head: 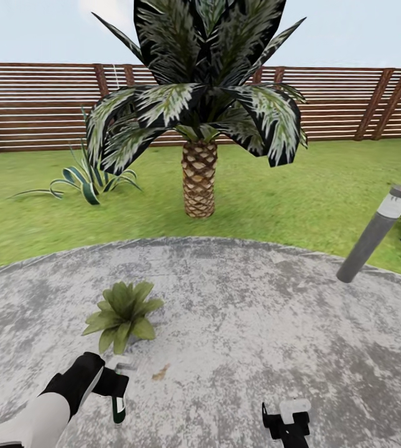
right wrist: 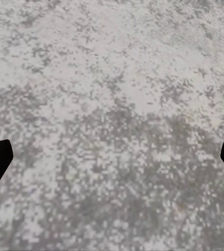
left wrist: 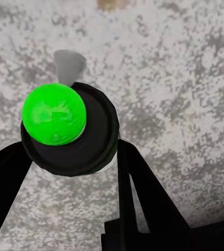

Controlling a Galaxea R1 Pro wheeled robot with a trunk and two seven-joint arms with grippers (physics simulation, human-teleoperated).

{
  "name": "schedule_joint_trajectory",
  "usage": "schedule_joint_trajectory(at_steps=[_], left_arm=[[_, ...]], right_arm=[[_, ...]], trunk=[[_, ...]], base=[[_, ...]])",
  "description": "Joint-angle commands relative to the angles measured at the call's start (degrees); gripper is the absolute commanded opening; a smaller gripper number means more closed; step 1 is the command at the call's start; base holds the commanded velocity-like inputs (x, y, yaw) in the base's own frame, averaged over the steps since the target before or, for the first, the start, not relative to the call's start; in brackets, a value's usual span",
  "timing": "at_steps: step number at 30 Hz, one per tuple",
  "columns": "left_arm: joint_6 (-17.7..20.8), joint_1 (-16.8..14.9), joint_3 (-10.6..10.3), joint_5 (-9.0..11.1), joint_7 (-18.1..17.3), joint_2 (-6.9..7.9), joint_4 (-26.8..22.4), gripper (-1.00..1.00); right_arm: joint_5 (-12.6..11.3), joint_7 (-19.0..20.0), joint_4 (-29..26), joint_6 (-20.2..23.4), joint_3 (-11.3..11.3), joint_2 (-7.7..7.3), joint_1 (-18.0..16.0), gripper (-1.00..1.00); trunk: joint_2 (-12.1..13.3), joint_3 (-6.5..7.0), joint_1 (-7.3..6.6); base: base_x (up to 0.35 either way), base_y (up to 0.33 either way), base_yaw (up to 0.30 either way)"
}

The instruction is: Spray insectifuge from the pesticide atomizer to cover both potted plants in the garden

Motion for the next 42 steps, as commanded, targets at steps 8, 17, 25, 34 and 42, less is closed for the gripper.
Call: schedule_joint_trajectory(at_steps=[8,17,25,34,42], left_arm=[[0.7,-0.3,0.2,-0.8,-0.4,0.06,0.0,-1.0],[15.8,-3.1,-1.6,-0.6,-1.1,-1.29,-5.8,-1.0],[20.1,-4.2,-9.6,-0.8,-8.6,1.42,-7.6,-1.0],[19.8,-4.5,-11.6,-1.0,-18.4,2.33,-7.8,-1.0],[20.6,-4.6,-17.1,-3.3,-18.9,1.47,-7.6,-1.0]], right_arm=[[-0.3,-0.4,0.1,-0.1,0.5,0.0,0.0,1.0],[-0.2,-0.3,0.1,-0.1,0.5,-0.07,0.0,1.0],[0.0,-0.3,0.1,-0.1,0.5,-0.12,0.1,1.0],[0.0,-0.3,0.1,-0.1,0.6,-0.08,0.2,1.0],[0.0,-0.3,0.1,-0.1,0.6,-0.04,0.4,1.0]], trunk=[[0.0,-0.05,0.02],[0.0,-0.05,0.02],[0.0,-0.05,0.02],[0.0,-0.05,0.02],[0.0,-0.05,0.02]], base=[[0.309,0.0,0.099],[0.038,0.0,0.08],[0.0,0.0,0.0],[0.0,0.0,0.0],[0.107,0.0,0.0]])
